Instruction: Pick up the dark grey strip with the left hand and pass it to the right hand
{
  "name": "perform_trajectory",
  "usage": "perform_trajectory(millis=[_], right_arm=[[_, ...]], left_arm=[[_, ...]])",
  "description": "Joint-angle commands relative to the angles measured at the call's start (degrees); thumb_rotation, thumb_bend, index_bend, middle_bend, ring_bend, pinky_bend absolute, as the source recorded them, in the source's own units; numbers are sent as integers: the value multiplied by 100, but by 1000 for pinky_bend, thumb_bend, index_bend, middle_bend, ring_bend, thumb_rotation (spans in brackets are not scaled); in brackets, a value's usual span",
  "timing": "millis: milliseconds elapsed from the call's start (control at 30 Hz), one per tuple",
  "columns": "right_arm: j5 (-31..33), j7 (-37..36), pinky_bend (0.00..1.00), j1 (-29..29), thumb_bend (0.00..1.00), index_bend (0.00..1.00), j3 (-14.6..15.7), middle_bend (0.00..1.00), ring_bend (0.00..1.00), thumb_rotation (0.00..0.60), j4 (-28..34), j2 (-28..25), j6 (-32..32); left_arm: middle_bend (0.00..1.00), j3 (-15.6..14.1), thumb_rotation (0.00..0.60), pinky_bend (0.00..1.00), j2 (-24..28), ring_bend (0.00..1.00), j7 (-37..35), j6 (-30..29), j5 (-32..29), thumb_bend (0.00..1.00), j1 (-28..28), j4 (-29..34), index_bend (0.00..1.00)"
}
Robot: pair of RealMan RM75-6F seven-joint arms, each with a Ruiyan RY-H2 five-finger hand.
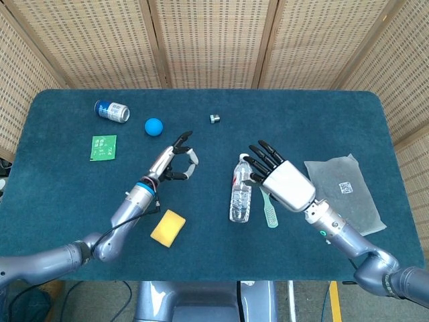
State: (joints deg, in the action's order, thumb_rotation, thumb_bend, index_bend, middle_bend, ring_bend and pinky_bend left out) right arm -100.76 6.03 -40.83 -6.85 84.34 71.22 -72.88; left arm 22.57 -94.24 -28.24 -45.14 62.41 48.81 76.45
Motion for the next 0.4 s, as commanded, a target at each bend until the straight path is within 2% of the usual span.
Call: perform_trajectory(millis=[33, 133, 200, 400], right_arm=[[6, -42, 0, 46, 746, 802, 34, 283, 0, 600, -75, -17, -34], [22, -101, 0, 96, 745, 802, 76, 283, 0, 600, -149, -28, -60], [46, -160, 0, 136, 745, 802, 126, 283, 0, 600, -176, -26, -46], [62, -172, 0, 150, 744, 801, 152, 283, 0, 600, -99, 15, -17]], left_arm=[[0, -45, 600, 0, 188, 0, -73, 11, 56, 507, -124, -168, 791], [0, -145, 600, 0, 458, 0, 82, -33, 188, 511, -221, -354, 792], [0, -278, 600, 0, 792, 0, 508, -81, 281, 526, -283, -442, 796], [0, -412, 600, 0, 1490, 0, 1394, -46, 30, 534, -382, -57, 804]])
